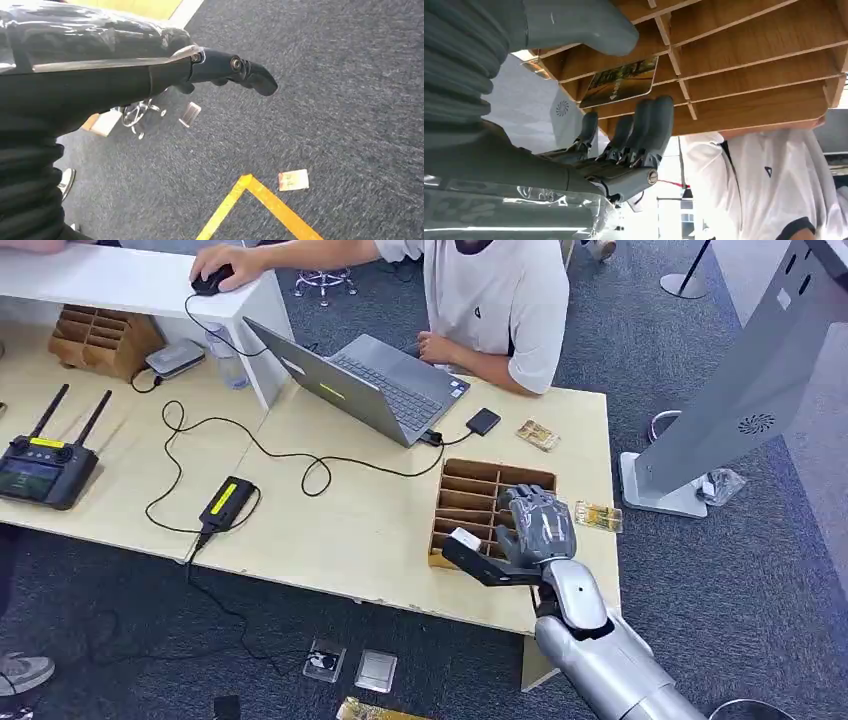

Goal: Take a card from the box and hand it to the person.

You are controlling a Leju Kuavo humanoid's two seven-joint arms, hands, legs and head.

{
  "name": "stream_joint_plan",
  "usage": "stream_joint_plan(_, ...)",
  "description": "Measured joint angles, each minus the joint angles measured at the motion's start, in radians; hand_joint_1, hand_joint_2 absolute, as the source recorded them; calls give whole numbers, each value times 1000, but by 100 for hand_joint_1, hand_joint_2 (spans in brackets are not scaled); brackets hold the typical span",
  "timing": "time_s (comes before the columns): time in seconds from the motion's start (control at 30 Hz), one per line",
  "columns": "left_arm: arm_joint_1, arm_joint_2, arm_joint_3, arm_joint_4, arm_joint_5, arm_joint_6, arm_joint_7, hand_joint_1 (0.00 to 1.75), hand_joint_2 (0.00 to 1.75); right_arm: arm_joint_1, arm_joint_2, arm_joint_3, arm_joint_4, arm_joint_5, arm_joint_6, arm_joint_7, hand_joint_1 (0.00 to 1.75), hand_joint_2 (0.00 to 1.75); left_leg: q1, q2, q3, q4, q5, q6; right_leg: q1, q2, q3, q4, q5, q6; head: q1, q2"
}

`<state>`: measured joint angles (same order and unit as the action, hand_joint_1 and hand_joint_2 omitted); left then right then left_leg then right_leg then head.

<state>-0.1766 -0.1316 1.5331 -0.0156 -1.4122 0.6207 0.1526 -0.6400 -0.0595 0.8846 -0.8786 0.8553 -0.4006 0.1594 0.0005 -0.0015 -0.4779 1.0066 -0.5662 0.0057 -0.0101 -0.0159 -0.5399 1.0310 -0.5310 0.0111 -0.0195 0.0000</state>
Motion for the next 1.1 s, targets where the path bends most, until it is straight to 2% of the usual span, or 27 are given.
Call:
stream_joint_plan(0.1, 0, 0, 0, 0, 0, -2, 0, 0, 175, -1, 0, 0, 7, 0, 0, 0, 94, 175, 0, 0, 0, 0, 0, 0, 0, 0, 0, 0, 0, 0, 0, 0)
stream_joint_plan(0.17, 0, 0, 0, 0, 0, -2, 1, 0, 175, -2, 0, 0, 11, -1, 0, 0, 108, 175, 0, 0, 0, 0, 0, 0, 0, 0, 0, 0, 0, 0, 0, 0)
stream_joint_plan(0.2, 0, 0, 0, 0, 0, -2, 1, 0, 175, -3, 0, 0, 13, -1, 0, 0, 133, 175, 0, 0, 0, 0, 0, 0, 0, 0, 0, 0, 0, 0, 0, 0)
stream_joint_plan(0.23, 0, 0, 0, 0, 0, -3, 2, 0, 175, -3, 0, 0, 15, -1, 0, 0, 175, 175, 0, 0, 0, 0, 0, 0, 0, 0, 0, 0, 0, 0, 0, 0)
stream_joint_plan(0.9, 0, 1, 0, 0, 17, -7, -9, 0, 175, -14, 6, 3, 35, -2, -22, -16, 175, 175, 0, 0, 0, 0, 0, 0, 0, 0, 0, 0, 0, 0, 0, 0)
stream_joint_plan(1.1, -1, 3, 0, 0, 42, -18, -31, 0, 175, -11, 5, 4, 29, 25, -101, -16, 175, 175, 0, 0, 0, 0, 0, 0, 0, 0, 0, 0, 0, 0, 0, 0)
